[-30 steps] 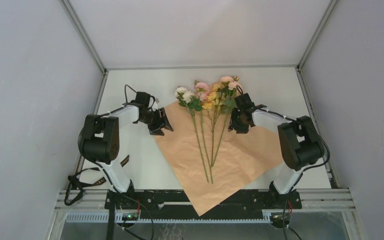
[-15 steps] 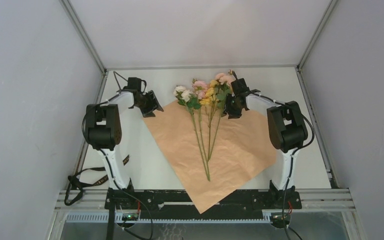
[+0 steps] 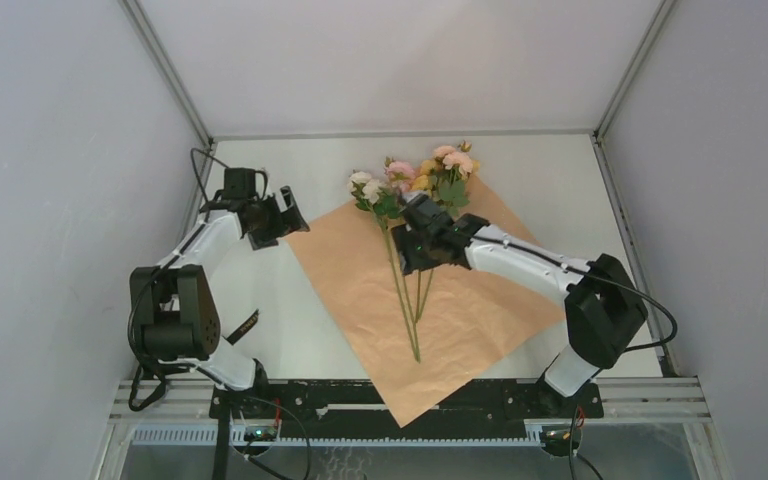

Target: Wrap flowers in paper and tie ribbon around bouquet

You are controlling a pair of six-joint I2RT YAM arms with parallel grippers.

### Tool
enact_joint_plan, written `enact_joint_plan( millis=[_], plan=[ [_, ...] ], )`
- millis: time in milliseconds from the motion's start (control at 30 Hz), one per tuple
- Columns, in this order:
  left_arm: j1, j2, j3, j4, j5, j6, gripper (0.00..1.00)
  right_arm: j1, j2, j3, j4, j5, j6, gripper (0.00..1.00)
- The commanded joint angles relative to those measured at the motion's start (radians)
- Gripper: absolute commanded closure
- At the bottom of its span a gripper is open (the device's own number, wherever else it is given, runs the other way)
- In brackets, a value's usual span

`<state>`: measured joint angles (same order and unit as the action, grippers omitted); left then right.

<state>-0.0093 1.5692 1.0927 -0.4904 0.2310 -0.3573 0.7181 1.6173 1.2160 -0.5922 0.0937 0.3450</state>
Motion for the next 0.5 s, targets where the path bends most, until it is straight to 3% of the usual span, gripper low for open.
enact_joint_plan(
  millis=[0, 267, 400, 467],
  plan=[
    [0.089, -0.011, -0.072, -0.063, -0.019, -0.006, 0.05, 0.117, 0.004, -0.004, 0.014, 0.063, 0.058, 0.35],
    [0.087, 0.029, -0.207, 0.03, 0.175, -0.134, 0.01, 0.354, 0.109, -0.004, 0.079, -0.029, 0.039, 0.34],
    [0.083, 0.005, -0.227, 0.05, 0.221, -0.111, 0.06, 0.427, 0.073, -0.05, -0.017, -0.021, 0.031, 0.34],
    [0.078, -0.021, -0.233, 0.068, 0.231, -0.096, 0.08, 0.423, 0.019, -0.096, -0.068, -0.016, 0.104, 0.34]
  ],
)
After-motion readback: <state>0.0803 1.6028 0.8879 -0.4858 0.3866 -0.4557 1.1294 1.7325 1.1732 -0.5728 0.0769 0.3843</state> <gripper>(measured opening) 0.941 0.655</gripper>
